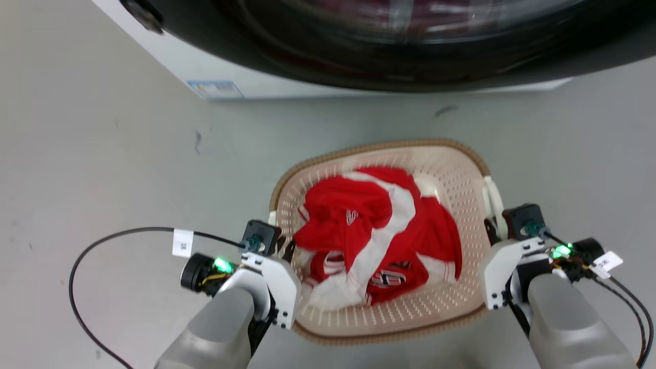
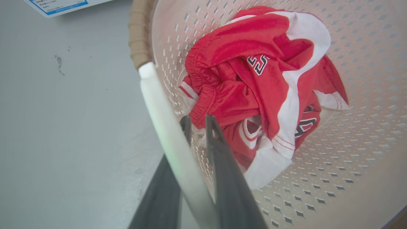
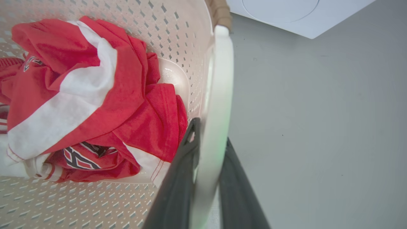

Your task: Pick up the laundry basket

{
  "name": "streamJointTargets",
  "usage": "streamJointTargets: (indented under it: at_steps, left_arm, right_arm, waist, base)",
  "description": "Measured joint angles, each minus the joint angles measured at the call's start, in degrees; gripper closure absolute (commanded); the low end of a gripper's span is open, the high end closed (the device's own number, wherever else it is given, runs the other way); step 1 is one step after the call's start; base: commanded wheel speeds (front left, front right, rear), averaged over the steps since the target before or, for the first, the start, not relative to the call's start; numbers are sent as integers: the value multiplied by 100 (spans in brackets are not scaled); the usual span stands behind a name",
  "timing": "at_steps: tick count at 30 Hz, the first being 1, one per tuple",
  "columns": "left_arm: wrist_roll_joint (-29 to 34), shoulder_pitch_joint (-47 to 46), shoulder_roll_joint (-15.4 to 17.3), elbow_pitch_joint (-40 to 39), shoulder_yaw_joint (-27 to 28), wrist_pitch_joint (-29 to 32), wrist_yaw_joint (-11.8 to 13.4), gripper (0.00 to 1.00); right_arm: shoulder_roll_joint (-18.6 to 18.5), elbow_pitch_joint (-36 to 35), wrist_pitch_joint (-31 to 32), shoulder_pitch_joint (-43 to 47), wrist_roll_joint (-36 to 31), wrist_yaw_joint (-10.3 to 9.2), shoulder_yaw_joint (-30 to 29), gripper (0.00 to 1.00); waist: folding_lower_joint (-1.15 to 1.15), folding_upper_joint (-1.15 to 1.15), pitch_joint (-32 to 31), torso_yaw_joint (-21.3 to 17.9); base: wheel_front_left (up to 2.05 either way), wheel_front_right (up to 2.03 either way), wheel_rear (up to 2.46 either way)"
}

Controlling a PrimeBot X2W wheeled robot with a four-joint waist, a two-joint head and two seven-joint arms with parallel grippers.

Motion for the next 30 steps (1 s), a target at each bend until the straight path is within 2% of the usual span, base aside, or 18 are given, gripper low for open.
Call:
streamJointTargets:
  at_steps: [10, 22, 30]
  left_arm:
    - [-635, 442, -16, 299, -252, 599, -88, 100]
    - [-1113, 994, 11, 482, -499, 1251, -113, 100]
    - [-1395, 1248, 136, 427, -713, 1641, -119, 100]
  right_arm:
    - [5, 420, 68, 407, 823, -1, 976, 100]
    - [-14, 323, 946, 936, 2262, -32, 2603, 100]
    - [-11, 328, 1313, 1039, 2700, -32, 3397, 100]
  waist:
    - [0, 0, -1198, 51]
    - [0, 0, -2486, 123]
    - [-1, 0, -3194, 124]
  base:
    - [0, 0, 0]
    - [0, 0, 0]
    - [0, 0, 0]
